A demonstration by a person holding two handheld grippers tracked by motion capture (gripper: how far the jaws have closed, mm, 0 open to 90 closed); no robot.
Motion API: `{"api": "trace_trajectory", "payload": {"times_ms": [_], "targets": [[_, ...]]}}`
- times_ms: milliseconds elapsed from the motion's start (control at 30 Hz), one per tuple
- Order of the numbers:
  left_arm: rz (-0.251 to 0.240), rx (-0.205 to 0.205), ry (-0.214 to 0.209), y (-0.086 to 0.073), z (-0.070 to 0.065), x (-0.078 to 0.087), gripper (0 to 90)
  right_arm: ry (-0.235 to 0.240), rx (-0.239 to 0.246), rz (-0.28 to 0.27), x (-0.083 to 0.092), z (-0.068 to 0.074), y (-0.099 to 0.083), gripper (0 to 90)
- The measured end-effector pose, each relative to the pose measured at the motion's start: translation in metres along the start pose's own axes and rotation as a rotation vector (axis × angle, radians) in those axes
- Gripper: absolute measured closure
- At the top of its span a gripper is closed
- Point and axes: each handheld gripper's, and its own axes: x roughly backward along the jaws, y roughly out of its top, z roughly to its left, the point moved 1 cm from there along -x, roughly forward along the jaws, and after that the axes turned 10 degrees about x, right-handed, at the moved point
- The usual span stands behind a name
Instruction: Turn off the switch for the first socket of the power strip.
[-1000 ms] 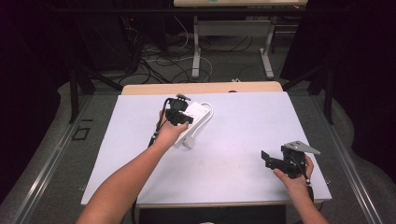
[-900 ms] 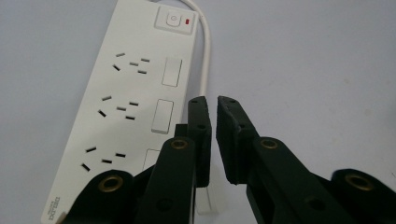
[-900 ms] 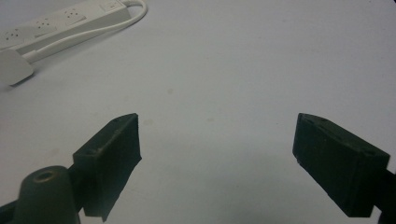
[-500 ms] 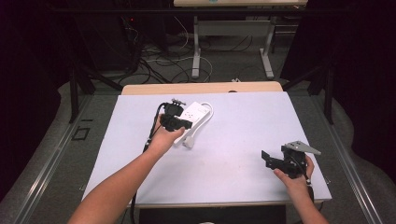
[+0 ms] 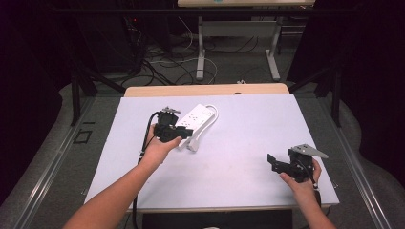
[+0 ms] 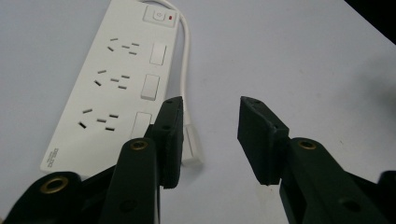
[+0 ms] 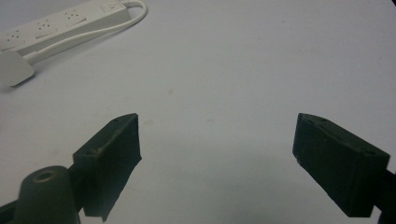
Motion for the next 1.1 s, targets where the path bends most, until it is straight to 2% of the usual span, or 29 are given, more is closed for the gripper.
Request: {"api": "trace_trajectory", "payload": {"times_ms": [100, 467, 633, 800, 900, 1000, 1100], "targets": [[-0.021, -0.016, 0.003, -0.004, 0.003, 0.007, 57.1, -0.001, -0.002, 0.000, 0.000, 0.000, 0.000, 14.4], [-0.087, 0.013, -0.027, -0.025, 0.013, 0.026, 47.7, 0.001, 0.001, -0.003, 0.000, 0.001, 0.000, 14.4], [-0.127, 0.042, -0.012, -0.038, 0.022, 0.035, 45.7, -0.006, -0.004, -0.007, 0.000, 0.001, 0.000, 14.4], [-0.139, 0.060, 0.006, -0.048, 0.031, 0.042, 41.1, -0.001, 0.005, -0.005, 0.000, 0.001, 0.000, 14.4], [-0.159, 0.063, 0.010, -0.054, 0.035, 0.045, 39.0, 0.000, 0.007, -0.006, 0.000, 0.002, 0.000, 14.4], [-0.169, 0.044, 0.012, -0.058, 0.040, 0.050, 37.5, 0.000, 0.011, -0.007, 0.000, 0.002, 0.000, 14.4], [-0.187, 0.056, 0.016, -0.065, 0.043, 0.053, 35.4, 0.000, 0.002, -0.007, 0.000, 0.002, 0.000, 14.4]]}}
